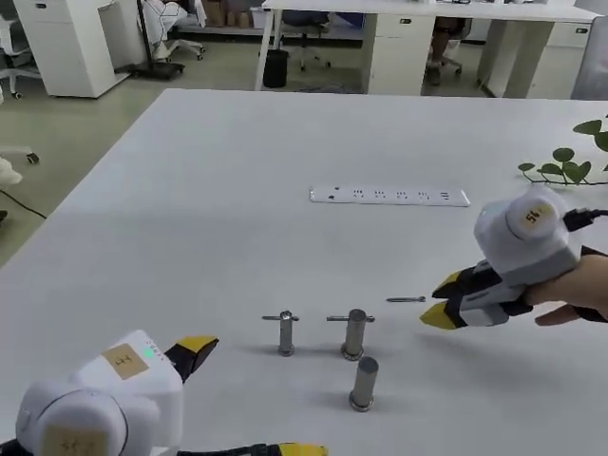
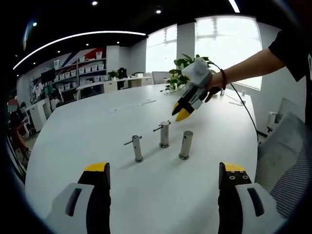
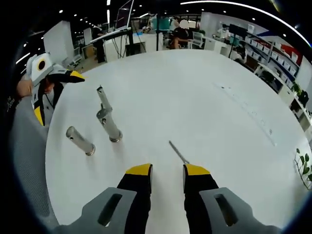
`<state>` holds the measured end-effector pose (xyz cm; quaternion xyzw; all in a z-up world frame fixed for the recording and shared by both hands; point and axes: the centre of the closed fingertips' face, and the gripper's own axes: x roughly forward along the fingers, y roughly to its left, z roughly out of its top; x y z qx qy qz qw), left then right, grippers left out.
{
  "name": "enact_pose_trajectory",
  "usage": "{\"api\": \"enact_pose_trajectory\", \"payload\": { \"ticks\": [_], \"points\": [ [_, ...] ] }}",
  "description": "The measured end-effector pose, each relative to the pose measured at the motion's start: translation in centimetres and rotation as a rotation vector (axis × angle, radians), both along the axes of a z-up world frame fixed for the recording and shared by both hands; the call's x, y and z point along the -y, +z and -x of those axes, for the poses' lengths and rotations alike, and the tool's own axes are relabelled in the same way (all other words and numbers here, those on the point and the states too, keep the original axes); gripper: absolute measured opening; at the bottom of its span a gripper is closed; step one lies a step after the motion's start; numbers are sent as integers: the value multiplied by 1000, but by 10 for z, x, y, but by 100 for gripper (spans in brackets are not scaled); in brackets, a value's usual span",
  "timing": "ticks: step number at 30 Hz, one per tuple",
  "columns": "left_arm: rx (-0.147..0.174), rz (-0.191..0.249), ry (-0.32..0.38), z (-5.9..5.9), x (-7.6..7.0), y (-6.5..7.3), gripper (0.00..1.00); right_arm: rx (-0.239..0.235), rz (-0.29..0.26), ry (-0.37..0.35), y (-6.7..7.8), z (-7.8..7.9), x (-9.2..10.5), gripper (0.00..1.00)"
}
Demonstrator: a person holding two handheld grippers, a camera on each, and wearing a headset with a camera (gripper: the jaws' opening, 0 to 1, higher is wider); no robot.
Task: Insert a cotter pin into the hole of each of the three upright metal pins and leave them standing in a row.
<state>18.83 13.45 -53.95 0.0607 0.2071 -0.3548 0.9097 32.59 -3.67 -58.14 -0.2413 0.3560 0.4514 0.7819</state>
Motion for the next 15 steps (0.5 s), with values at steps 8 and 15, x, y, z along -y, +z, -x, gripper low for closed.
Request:
{"api": "enact_pose_trajectory", "payload": {
  "ticks": [8,15],
  "points": [
    [-9,21,5,0,1,1,91,-26,-6,-23,-12,-13,-3,18],
    [-14,26,6,0,1,1,92,-33,16,-30,-22,-23,-1,14]
  ]
}}
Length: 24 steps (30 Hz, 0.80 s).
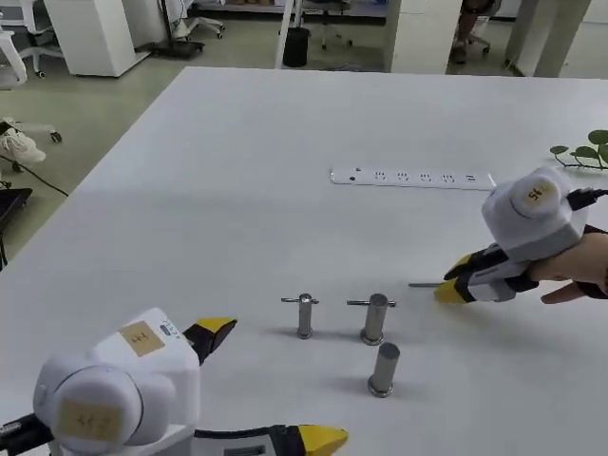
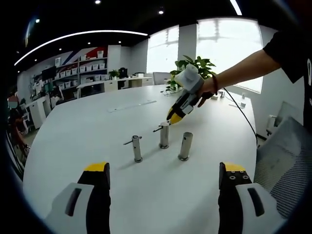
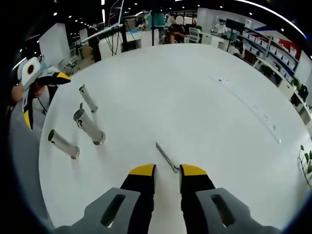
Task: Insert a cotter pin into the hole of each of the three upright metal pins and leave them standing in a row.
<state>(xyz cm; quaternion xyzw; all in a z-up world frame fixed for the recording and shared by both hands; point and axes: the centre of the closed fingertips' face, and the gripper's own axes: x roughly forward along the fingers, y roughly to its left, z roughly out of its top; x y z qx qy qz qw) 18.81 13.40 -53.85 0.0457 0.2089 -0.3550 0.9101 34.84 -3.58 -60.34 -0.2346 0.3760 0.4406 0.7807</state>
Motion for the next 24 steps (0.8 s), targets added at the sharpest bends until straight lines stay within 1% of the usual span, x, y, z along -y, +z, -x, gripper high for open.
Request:
{"api": "enact_pose_trajectory", "payload": {
  "ticks": [2,5,7,11,13,15,18,20,24],
  "points": [
    [-1,9,4,0,0,1,92,1,10,2,-1,-2,1,14],
    [-2,17,6,-1,0,2,91,-5,11,2,-2,-3,1,12],
    [-5,17,7,-1,-1,2,91,0,18,11,-2,-4,2,11],
    [-7,12,2,0,0,1,91,-10,26,24,-3,-4,3,8],
    [-5,11,0,0,0,1,91,-6,43,50,-3,-3,3,6],
    [-6,13,-3,0,1,1,91,-12,49,65,-3,-1,1,4],
    [-8,13,-8,1,2,1,91,0,84,116,-3,3,0,0],
    [-9,13,-10,1,3,1,91,1,104,145,-4,6,-1,0],
    [-10,9,-20,2,4,0,90,-5,138,175,-4,8,-3,0]
  ]
}}
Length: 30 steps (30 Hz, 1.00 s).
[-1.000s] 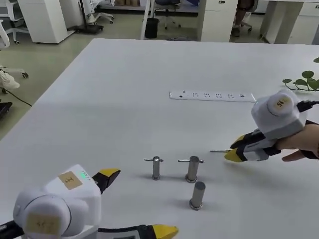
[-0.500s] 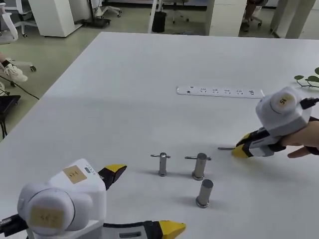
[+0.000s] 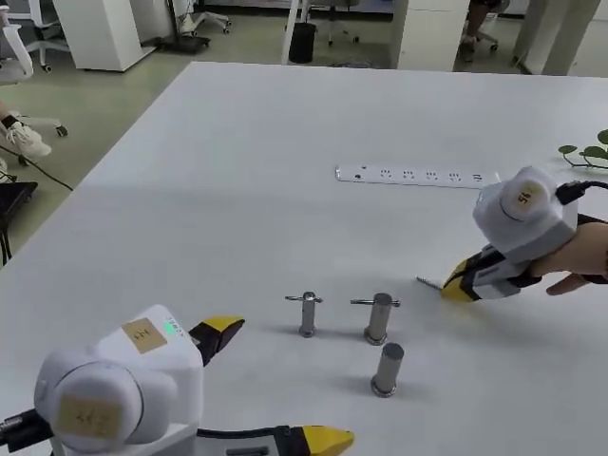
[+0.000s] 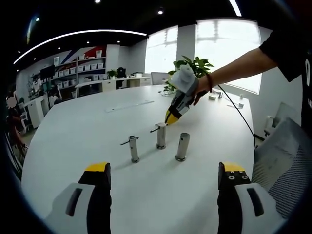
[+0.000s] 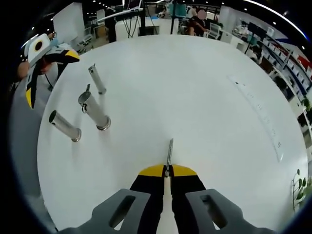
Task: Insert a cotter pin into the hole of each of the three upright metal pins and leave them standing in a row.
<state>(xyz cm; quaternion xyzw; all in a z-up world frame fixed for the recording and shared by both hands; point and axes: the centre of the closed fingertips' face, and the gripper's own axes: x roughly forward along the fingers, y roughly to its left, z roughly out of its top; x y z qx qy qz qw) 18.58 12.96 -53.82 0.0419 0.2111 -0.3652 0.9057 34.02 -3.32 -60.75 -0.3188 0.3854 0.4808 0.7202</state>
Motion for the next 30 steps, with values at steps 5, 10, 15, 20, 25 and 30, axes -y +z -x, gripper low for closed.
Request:
{"api": "enact_pose_trajectory", "payload": {
  "ticks": [5,10,15,20,25,30],
  "points": [
    [-1,-6,-7,1,1,0,89,10,32,34,-1,2,-1,0],
    [-6,-4,-10,1,2,-1,88,25,37,58,0,3,-2,0],
    [-21,9,-16,3,4,-1,87,51,45,75,2,2,-3,0],
    [-13,2,-50,7,15,4,84,67,40,80,8,5,-4,0],
    [1,-11,-69,2,19,9,84,96,26,92,17,8,-6,0],
    [2,2,-75,-5,20,17,80,130,-4,113,31,15,-10,0]
  ]
}}
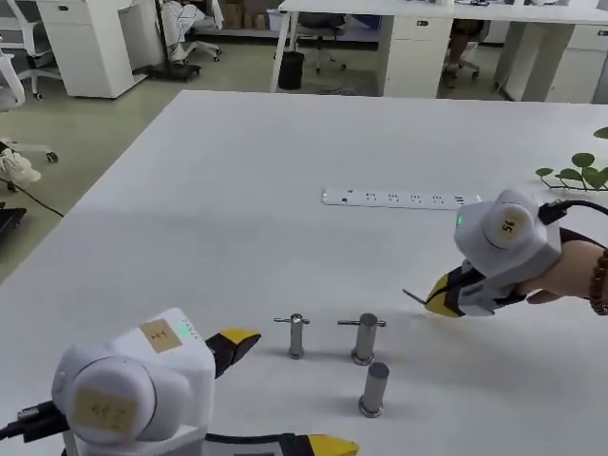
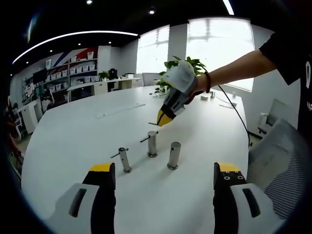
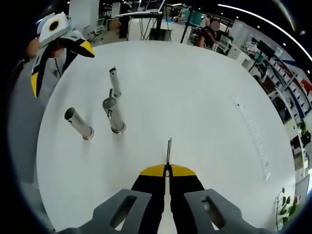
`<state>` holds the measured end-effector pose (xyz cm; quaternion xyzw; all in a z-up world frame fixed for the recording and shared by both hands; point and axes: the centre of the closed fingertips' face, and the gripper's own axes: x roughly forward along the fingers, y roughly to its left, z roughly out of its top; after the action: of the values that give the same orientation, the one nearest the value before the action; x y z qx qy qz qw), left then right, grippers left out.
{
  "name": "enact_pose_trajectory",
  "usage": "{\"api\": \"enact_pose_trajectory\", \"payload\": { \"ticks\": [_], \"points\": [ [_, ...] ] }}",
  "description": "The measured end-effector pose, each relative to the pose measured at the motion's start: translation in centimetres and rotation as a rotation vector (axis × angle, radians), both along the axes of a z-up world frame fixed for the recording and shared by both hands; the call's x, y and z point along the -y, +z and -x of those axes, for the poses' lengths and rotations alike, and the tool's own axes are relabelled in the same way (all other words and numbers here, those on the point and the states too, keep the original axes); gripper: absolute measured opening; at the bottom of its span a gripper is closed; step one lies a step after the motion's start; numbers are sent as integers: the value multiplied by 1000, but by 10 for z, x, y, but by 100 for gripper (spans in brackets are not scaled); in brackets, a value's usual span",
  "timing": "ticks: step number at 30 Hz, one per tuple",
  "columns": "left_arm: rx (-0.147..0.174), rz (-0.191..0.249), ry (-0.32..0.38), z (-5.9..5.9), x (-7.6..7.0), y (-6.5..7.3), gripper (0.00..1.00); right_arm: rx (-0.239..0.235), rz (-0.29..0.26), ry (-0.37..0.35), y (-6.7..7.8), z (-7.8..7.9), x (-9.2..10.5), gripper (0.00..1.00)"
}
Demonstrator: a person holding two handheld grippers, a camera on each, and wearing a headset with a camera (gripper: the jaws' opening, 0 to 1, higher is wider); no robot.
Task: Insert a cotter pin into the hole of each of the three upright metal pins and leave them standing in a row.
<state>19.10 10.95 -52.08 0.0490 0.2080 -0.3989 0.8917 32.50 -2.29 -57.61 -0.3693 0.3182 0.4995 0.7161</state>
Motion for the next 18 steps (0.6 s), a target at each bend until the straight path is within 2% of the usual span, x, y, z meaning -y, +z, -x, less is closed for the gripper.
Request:
{"api": "enact_pose_trajectory", "payload": {
  "ticks": [3,6,10,18],
  "points": [
    [-39,42,6,-3,2,6,72,23,-13,24,7,4,-4,0],
    [-38,74,1,-7,6,13,70,38,-30,41,14,11,-9,0],
    [-58,78,-9,-11,10,16,62,63,-55,73,22,21,-18,0],
    [-76,76,-23,-19,17,23,51,124,-94,144,38,35,-35,0]
  ]
}}
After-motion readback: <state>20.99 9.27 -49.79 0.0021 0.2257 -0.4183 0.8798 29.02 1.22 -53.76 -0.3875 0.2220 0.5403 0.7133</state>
